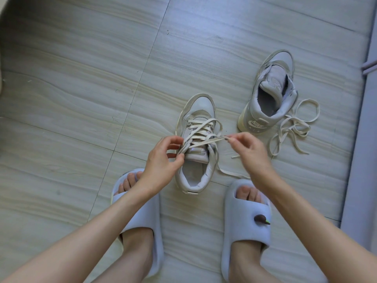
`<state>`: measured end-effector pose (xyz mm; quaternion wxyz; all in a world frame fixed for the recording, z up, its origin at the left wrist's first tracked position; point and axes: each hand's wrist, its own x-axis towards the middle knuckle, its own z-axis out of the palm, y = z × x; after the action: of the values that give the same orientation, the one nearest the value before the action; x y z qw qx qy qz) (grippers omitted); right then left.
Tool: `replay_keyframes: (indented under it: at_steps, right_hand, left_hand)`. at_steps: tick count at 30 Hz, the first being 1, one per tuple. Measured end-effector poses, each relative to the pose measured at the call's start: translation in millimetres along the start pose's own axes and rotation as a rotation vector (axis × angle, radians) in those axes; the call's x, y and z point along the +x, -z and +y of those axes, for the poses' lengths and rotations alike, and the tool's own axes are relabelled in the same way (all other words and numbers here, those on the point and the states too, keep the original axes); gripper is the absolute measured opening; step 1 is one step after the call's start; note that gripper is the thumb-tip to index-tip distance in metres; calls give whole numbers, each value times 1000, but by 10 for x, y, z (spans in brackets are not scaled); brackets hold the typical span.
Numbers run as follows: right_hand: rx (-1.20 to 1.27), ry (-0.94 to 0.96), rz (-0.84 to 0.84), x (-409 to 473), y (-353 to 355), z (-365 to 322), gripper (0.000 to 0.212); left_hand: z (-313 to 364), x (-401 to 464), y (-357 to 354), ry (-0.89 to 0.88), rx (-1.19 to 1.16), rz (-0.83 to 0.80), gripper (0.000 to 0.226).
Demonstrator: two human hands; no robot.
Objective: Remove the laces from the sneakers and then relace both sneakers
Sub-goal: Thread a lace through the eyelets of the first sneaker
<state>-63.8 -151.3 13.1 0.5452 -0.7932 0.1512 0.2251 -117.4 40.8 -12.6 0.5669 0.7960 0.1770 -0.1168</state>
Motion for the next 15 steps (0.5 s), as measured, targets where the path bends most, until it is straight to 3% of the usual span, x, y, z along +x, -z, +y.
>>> replay_keyframes:
  at_steps: [2,6,8,11,15]
  right_hand:
    - [395,-144,3,-7,142,-3,18]
    - [1191,-394,34,63,389,65,42]
    - [1323,-440,113,118,469,146,24]
    - [905,-432,200,202,554,315,23]
    - [129,-161,350,290,776,479,26]
  left_hand:
    - [5,13,-7,-5,20,-5,34]
    - [-9,29,-9,14,56,-8,38]
    - [-14,35,-11,28,59,-5,40]
    - [-25,42,-12,43,54,10,42]
    - [-34,27,4,20,84,10,45]
